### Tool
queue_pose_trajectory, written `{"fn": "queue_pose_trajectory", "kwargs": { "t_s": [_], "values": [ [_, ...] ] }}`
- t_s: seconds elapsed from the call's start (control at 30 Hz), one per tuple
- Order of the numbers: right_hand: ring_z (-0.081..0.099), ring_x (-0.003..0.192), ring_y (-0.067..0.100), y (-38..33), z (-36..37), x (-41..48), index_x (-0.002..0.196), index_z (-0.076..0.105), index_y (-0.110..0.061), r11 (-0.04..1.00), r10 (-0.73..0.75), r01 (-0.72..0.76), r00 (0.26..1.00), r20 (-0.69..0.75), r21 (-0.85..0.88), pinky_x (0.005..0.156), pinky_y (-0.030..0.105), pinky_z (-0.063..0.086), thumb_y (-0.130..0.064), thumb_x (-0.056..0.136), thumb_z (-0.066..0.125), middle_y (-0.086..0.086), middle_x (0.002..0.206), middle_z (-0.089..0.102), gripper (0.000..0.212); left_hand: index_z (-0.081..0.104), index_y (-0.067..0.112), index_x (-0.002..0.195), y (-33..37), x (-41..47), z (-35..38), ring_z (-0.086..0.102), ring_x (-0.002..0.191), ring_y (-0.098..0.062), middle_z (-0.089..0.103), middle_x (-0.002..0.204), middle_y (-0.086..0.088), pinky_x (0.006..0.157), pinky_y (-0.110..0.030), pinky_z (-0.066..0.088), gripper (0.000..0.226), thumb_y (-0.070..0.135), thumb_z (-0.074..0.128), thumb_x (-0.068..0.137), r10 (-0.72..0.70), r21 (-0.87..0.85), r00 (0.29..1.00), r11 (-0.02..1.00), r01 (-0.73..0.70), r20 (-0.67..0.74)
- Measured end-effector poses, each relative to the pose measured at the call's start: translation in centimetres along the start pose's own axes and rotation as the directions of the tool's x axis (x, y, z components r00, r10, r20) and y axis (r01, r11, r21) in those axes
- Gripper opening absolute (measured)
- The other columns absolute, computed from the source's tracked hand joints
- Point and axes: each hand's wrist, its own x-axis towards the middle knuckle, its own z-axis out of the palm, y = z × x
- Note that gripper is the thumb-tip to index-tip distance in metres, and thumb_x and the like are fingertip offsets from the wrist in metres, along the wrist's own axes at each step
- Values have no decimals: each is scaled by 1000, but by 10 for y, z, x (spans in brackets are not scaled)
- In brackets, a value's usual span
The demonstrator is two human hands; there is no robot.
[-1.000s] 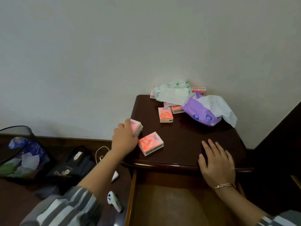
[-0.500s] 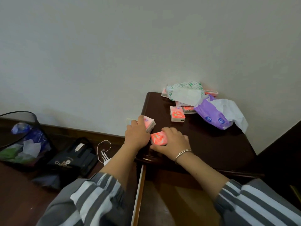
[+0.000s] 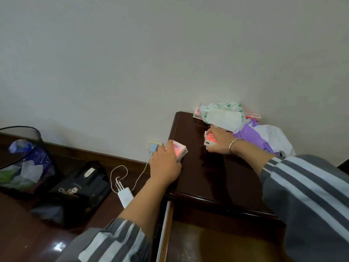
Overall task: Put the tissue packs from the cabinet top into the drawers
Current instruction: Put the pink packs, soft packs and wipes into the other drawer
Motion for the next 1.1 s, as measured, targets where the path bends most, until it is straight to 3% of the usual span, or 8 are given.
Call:
{"fn": "queue_pose_trajectory", "kwargs": {
  "t_s": [0.17,0.33,0.5,0.63,0.77,0.93,1.1],
  "values": [
    [49,87,16,5,11,-17,116,46,-24,994,-102,102,995,9,35,74,25,36,-28,72,67,1,110,50,49,14,22,148,1,-1,-1,40,127,-34,37,140,-15,98,-44,42,75,28,60,89,-13,-23,1000,1000,13,6],
    [53,99,13,13,12,-55,128,37,-32,978,-200,188,971,133,92,83,24,44,-39,72,71,-7,117,47,66,16,21,147,0,-2,-2,40,125,-34,38,139,-15,96,-44,42,73,26,59,89,-2,-38,1000,999,2,-4],
    [48,106,8,8,-8,-54,141,27,-30,966,-243,242,970,1,86,88,22,39,-42,72,74,-4,135,43,84,18,20,146,0,-2,-2,40,124,-35,39,138,-16,95,-44,42,72,25,59,88,3,-38,1000,999,-4,-17],
    [42,126,22,-3,-6,-36,136,37,-20,933,-332,355,910,246,-55,104,30,37,-28,68,80,4,140,39,80,18,20,146,0,-3,0,40,124,-34,38,138,-15,94,-44,43,71,25,59,88,5,-48,1000,999,-6,-19],
    [14,144,25,1,-3,-26,140,28,-32,932,-228,324,875,428,-166,116,40,20,-47,63,81,3,157,9,94,17,22,146,-1,2,4,38,125,-34,36,139,-14,92,-42,45,73,24,60,88,1,-63,1000,998,-2,-23],
    [39,118,25,-2,19,-30,131,33,-33,913,-227,296,941,251,-282,101,39,39,-47,63,78,3,132,37,83,20,20,145,-5,7,9,43,121,-35,41,134,-16,93,-43,45,72,29,62,87,12,-48,999,999,-13,-37],
    [39,114,29,-8,34,-64,125,38,-35,996,-20,24,998,54,-85,93,37,39,-51,63,72,5,126,40,73,25,18,143,-2,0,1,48,115,-37,47,127,-18,91,-45,47,65,32,59,89,22,-8,998,1000,-23,-56]
  ]
}}
